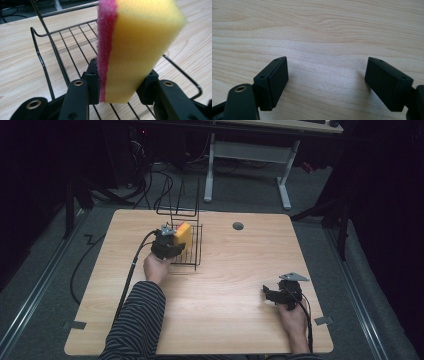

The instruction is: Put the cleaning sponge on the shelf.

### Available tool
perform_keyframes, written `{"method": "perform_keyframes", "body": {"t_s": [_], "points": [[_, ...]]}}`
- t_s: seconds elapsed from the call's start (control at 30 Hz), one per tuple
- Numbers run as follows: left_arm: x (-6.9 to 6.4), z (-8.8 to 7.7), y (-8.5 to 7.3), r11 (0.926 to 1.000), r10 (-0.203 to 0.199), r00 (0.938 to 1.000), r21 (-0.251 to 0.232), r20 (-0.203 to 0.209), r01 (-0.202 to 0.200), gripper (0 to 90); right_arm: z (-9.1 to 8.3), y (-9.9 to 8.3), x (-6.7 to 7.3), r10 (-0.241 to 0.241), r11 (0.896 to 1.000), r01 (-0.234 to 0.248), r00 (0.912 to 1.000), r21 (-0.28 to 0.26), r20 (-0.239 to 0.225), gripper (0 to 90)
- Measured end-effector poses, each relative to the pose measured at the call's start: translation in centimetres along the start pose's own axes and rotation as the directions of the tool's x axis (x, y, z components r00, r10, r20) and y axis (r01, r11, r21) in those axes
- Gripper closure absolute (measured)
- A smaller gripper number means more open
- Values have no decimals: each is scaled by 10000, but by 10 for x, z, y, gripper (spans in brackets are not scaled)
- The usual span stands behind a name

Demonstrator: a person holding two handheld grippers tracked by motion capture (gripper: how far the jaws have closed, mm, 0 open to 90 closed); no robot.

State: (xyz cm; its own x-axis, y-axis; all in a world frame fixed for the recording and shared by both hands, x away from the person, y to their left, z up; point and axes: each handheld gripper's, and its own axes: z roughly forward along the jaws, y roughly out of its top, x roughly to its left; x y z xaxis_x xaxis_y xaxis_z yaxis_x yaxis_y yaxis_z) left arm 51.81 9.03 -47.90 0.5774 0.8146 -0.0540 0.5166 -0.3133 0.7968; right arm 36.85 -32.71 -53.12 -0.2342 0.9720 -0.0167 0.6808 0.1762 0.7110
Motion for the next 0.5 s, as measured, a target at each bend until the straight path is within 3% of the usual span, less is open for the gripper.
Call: {"method": "perform_keyframes", "body": {"t_s": [0.5], "points": [[-1, 1, 0, 10000, 51, 9999, 7, -123, -51, 577, 0, 0, 0, 24, 10000, -24, 10000, 7, -2, 191]]}}
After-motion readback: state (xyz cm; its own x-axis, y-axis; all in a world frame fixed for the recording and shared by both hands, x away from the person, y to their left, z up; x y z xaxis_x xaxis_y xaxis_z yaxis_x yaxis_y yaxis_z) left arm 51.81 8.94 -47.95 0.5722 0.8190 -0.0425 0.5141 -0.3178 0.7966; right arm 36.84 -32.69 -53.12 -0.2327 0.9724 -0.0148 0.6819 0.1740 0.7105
